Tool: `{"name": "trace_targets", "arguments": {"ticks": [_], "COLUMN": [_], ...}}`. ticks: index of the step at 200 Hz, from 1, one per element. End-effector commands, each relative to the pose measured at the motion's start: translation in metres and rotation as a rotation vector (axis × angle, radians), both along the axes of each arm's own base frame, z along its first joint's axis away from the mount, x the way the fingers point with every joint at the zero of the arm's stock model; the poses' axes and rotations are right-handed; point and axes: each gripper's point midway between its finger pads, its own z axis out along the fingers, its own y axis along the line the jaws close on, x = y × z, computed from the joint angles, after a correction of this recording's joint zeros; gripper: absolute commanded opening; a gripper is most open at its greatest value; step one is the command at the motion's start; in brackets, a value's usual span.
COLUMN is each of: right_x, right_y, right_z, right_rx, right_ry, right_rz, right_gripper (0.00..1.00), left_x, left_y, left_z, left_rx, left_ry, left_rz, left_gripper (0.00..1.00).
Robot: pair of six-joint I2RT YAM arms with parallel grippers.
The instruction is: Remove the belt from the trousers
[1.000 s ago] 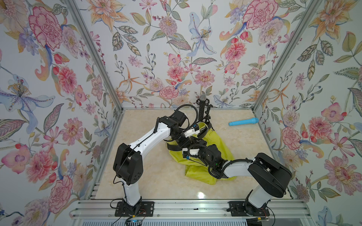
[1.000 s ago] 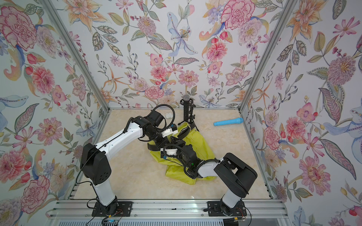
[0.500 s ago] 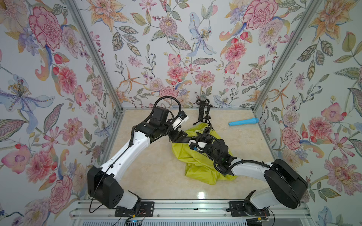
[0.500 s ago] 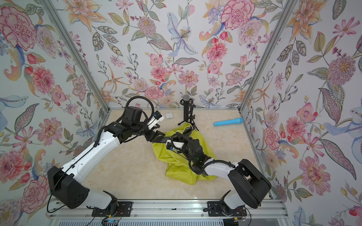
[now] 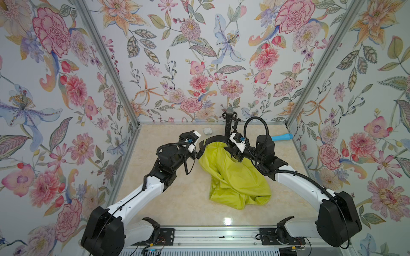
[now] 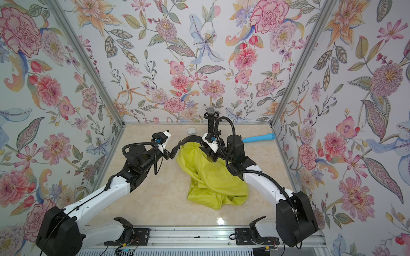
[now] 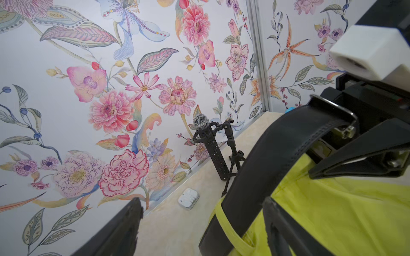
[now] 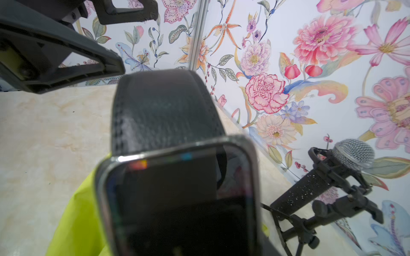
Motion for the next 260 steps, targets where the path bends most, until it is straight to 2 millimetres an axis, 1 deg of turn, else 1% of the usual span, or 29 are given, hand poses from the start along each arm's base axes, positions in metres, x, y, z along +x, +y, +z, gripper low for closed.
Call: {"name": "trace_targets", "arguments": {"ticks": [1, 24, 46, 75, 90, 103, 124, 154, 181, 197, 209, 222, 230, 242, 260], "right_x": [-0.014, -0.011, -0.002, 0.012, 0.019, 0.021, 0.024, 0.024, 0.023, 0.020, 0.018, 0.017, 0.016, 0.014, 0.011], "right_y": [0.013, 0.016, 0.017, 0.013, 0.012, 0.013, 0.015, 0.020, 0.025, 0.031, 0.036, 0.041, 0.045, 0.050, 0.055], "right_z": [0.005, 0.005, 0.003, 0.008, 0.012, 0.015, 0.014, 0.012, 0.013, 0.010, 0.005, 0.002, 0.003, 0.008, 0.014], "right_rx": [0.072, 0.087, 0.076, 0.077, 0.084, 0.080, 0.072, 0.062, 0.059, 0.040, 0.018, 0.005, 0.005, 0.006, 0.009], "right_ry": [0.142, 0.184, 0.221, 0.205, 0.199, 0.198, 0.210, 0.229, 0.242, 0.252, 0.264, 0.276, 0.276, 0.263, 0.245], "right_rz": [0.092, 0.105, 0.076, 0.015, -0.016, -0.019, -0.018, -0.007, 0.005, 0.031, 0.048, 0.060, 0.069, 0.081, 0.101], "right_gripper": [0.00, 0.00, 0.00, 0.00, 0.00, 0.00, 0.00, 0.00, 0.00, 0.00, 0.00, 0.00, 0.00, 0.02, 0.06], "left_x": [0.005, 0.010, 0.012, 0.018, 0.018, 0.017, 0.018, 0.023, 0.028, 0.033, 0.035, 0.041, 0.046, 0.054, 0.055], "left_y": [-0.006, -0.019, -0.027, -0.029, -0.032, -0.032, -0.034, -0.042, -0.048, -0.048, -0.052, -0.058, -0.061, -0.061, -0.057], "left_z": [0.027, 0.013, 0.003, -0.015, -0.020, -0.023, -0.024, -0.017, -0.016, -0.007, 0.004, 0.013, 0.016, 0.015, 0.013], "left_rx": [-0.078, -0.084, -0.077, -0.058, -0.058, -0.062, -0.046, -0.002, 0.046, 0.045, 0.055, 0.076, 0.086, 0.094, 0.067], "left_ry": [-0.106, -0.085, -0.072, -0.059, -0.054, -0.055, -0.058, -0.074, -0.082, -0.100, -0.119, -0.118, -0.105, -0.079, -0.053], "left_rz": [-0.015, -0.072, -0.107, -0.098, -0.110, -0.114, -0.120, -0.126, -0.120, -0.104, -0.113, -0.125, -0.124, -0.107, -0.113], "left_gripper": [0.86, 0.85, 0.85, 0.85, 0.85, 0.85, 0.85, 0.85, 0.85, 0.84, 0.80, 0.74, 0.67, 0.55, 0.39]}}
